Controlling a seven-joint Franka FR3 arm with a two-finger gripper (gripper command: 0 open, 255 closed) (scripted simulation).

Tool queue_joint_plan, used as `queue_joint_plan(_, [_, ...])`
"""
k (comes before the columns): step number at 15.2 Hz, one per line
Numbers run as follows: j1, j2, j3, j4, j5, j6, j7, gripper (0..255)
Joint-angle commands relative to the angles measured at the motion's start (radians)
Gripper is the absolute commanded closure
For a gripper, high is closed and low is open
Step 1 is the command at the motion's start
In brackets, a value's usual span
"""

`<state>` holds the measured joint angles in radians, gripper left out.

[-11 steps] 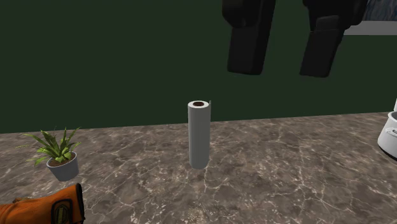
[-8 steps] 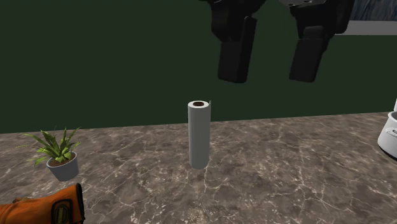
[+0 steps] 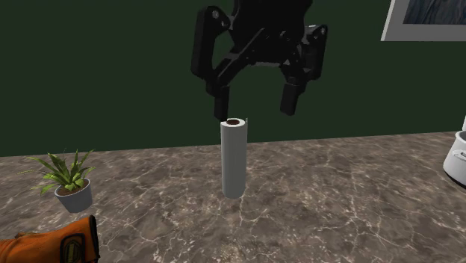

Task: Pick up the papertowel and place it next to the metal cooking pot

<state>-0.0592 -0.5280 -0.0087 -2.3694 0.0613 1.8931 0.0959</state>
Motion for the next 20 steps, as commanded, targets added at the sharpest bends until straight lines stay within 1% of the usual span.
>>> queue_joint_plan(1, [-0.015,0.061,0.002,0.013,-0.014,0.07,0.022,0])
queue_joint_plan(8, [-0.061,0.283,0.01,0.112,-0.07,0.26,0.117,0])
queue_joint_plan(14, [-0.095,0.472,0.003,0.239,-0.132,0.375,0.208,0])
queue_joint_plan(20, [-0.097,0.521,0.0,0.214,-0.136,0.449,0.21,0])
